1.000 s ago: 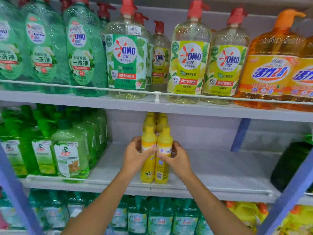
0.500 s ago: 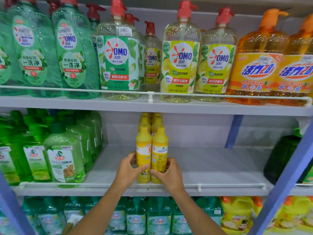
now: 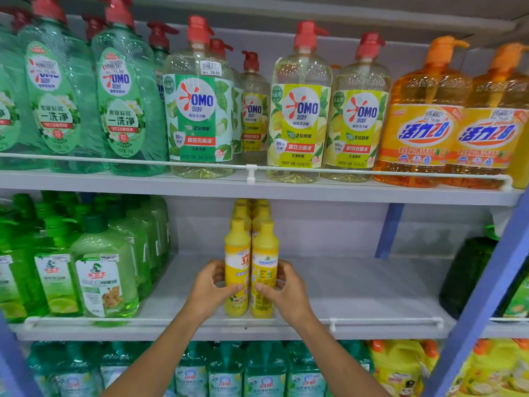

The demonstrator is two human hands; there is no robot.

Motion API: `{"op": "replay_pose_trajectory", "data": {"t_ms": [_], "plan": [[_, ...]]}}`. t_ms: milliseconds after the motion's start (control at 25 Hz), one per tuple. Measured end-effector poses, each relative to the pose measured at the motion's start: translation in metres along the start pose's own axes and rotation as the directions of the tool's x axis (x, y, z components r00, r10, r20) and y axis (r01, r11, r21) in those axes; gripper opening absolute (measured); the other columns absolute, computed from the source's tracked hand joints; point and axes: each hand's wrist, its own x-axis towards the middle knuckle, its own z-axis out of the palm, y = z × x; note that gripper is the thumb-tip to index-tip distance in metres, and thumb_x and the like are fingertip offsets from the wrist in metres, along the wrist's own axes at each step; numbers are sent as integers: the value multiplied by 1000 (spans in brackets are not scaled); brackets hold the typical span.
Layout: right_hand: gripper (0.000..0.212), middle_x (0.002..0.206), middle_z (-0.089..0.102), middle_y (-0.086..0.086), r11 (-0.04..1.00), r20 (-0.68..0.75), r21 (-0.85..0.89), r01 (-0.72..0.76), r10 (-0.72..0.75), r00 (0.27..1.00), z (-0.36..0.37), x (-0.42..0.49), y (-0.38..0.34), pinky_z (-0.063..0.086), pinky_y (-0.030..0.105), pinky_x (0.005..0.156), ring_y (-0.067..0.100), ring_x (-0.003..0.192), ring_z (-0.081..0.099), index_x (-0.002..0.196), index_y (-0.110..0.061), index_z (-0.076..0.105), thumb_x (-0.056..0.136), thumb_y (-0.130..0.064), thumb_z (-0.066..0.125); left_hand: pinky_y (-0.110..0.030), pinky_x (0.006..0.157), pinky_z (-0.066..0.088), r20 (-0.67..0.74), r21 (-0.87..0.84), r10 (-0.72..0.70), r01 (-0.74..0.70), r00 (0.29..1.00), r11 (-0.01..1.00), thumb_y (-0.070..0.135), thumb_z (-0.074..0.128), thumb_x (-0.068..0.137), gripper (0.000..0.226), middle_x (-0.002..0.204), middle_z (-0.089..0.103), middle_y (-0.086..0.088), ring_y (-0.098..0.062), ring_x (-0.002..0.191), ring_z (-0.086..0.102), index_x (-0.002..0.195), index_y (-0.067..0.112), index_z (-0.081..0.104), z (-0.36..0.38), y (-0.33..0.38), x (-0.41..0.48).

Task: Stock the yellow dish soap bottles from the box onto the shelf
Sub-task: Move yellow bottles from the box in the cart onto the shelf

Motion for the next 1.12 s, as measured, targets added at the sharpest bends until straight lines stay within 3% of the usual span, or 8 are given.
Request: {"op": "replay_pose_trajectory", "data": {"t_ms": [120,200,400,480,640,760,920,1120], "plan": [[61,111,71,-15,997,-54,-76,31,-35,998,8,0,0,57,20,85,-3,100,67,119,-33,57,70,-35,92,-35,92,58,41,18,34,-35,999,999,9,91,68,50,104,76,2,-11,97,72,112,17,67,-4,1,0],[61,113,70,-15,997,-48,-72,32,-36,998,6,1,-1,57,21,87,-3,102,67,121,-33,57,71,-38,90,-28,88,59,34,8,40,-40,999,999,10,92,67,58,106,76,3,-9,98,72,117,20,64,-3,0,-1],[54,121,71,-13,999,91,-2,49,-49,995,-1,-1,4,54,27,99,3,112,66,132,-25,58,84,-23,82,-11,71,54,-68,-19,22,-23,997,1000,13,93,67,55,102,74,3,0,89,70,115,14,64,9,4,-2],[56,116,72,-11,999,26,-9,31,-31,999,3,1,4,57,31,95,2,106,69,128,-25,59,79,-26,86,-13,72,55,-67,-18,21,-22,998,1000,16,93,67,54,101,75,3,1,89,71,113,13,66,9,3,-1],[65,109,71,-12,993,-107,-120,23,-36,994,11,4,-2,56,16,80,-3,96,68,121,-27,57,68,-43,91,-24,82,59,-48,-17,28,-28,998,999,21,94,66,55,102,76,3,-5,93,72,113,15,67,6,0,-2],[67,118,69,-15,999,-20,-36,39,-39,999,12,0,-1,56,18,87,-2,106,67,131,-30,55,74,-40,88,-30,87,59,-30,-15,21,-22,999,1000,28,94,63,58,104,76,2,-10,97,72,113,18,66,3,-3,-1],[56,122,70,-10,999,77,26,22,-23,997,5,2,7,56,33,97,3,110,67,133,-26,55,84,-22,81,-31,87,59,-28,-16,27,-27,999,1000,27,94,63,57,104,76,2,-11,98,72,111,19,65,3,-5,1],[76,113,68,-14,983,-85,-180,-19,3,996,13,11,4,59,30,86,4,101,67,123,-30,54,61,-60,87,-26,85,58,-14,-29,49,-50,999,998,27,93,65,54,104,75,4,-9,98,71,110,21,65,4,-4,-1]]}}
